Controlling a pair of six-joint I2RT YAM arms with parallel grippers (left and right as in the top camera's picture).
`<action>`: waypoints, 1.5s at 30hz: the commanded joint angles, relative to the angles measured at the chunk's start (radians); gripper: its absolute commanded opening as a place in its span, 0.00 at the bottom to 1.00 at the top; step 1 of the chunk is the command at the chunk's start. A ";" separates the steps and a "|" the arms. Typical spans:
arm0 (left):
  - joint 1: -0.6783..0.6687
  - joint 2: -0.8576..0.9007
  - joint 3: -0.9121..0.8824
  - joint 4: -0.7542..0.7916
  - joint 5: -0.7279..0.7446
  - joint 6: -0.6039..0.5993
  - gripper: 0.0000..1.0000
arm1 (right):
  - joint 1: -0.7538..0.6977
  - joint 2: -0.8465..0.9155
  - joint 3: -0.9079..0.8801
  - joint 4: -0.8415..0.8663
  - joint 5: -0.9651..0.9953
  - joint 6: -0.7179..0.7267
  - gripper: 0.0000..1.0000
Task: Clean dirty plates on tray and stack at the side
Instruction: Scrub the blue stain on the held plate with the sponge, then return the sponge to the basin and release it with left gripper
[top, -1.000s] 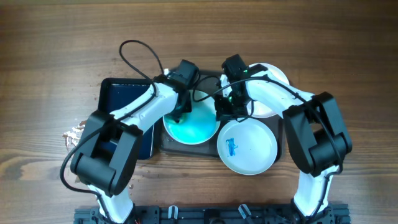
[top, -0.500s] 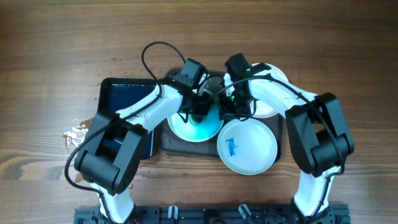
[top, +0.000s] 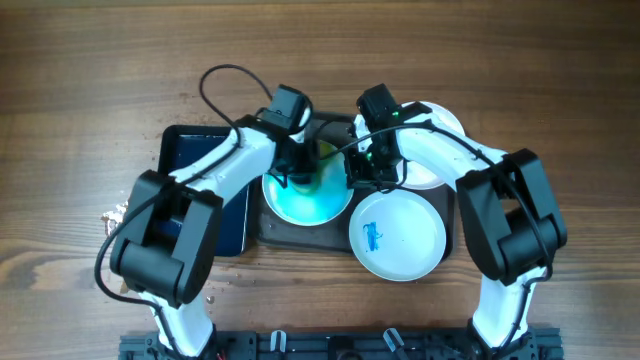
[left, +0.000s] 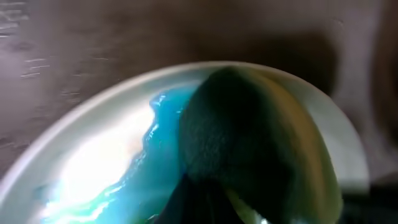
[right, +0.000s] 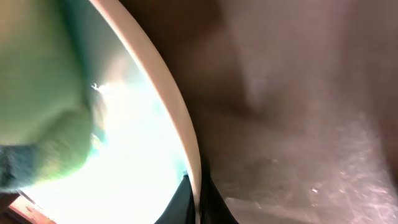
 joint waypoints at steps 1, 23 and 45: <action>0.070 0.047 -0.026 -0.068 -0.411 -0.135 0.04 | 0.003 0.019 -0.004 -0.026 0.019 -0.021 0.04; -0.172 0.041 0.095 -0.323 -0.817 -0.380 0.04 | 0.003 0.019 -0.004 -0.018 0.019 -0.029 0.04; -0.048 -0.064 0.220 -0.411 -0.737 -0.374 0.04 | 0.003 0.019 -0.004 -0.040 0.027 -0.045 0.04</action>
